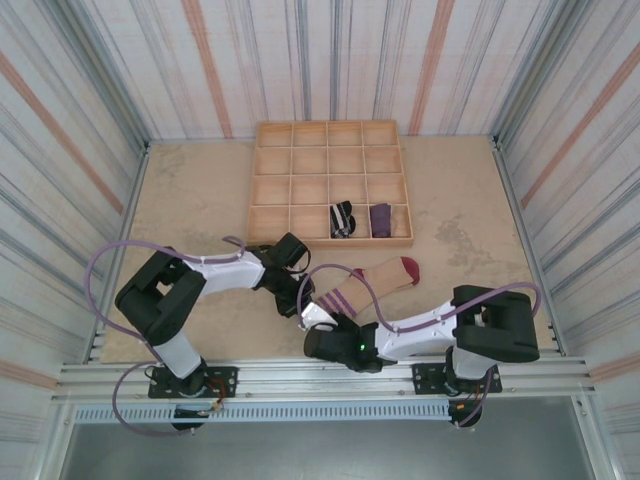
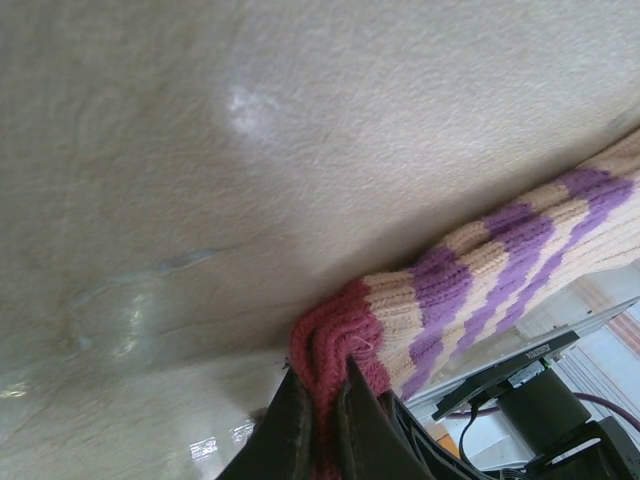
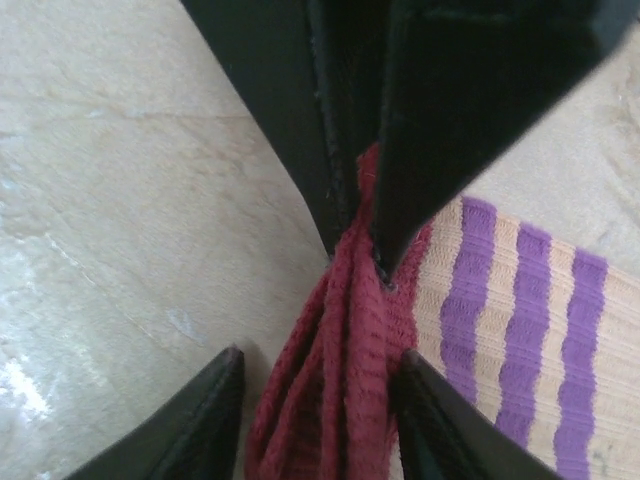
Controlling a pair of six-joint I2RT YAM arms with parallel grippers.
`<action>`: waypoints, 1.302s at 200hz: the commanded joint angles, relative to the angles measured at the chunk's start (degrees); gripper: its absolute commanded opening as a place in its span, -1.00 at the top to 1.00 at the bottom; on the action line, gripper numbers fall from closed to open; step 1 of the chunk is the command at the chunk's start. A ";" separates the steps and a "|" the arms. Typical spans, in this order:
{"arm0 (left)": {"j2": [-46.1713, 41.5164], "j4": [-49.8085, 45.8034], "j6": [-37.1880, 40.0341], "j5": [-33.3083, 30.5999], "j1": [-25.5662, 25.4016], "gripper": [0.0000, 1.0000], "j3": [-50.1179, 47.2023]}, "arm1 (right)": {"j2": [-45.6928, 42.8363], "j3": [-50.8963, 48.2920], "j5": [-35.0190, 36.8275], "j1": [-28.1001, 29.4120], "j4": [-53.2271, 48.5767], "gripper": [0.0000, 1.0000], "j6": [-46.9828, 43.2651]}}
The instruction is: Roll the socks
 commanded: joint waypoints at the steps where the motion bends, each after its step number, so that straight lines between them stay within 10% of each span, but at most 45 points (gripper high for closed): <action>1: 0.77 0.04 -0.46 1.34 -0.61 1.00 0.77 | 1.33 1.70 1.64 -1.01 0.09 0.40 0.27; 42: -0.31 0.48 -0.26 0.56 -0.96 0.91 -0.23 | -2.89 0.76 -2.27 -2.79 -1.39 0.98 3.02; 80: -5.20 1.34 -0.64 -2.27 -0.26 -0.27 -0.44 | -7.92 -5.11 -16.62 -9.79 1.23 1.00 9.09; 101: -9.38 2.63 -0.13 -5.74 -0.26 -0.48 -1.22 | -10.72 -8.47 -21.95 -12.61 3.35 1.00 12.58; 260: -9.09 5.54 6.34 -20.77 -11.57 0.19 -2.14 | -16.09 -27.38 -51.58 -37.71 21.22 1.00 40.35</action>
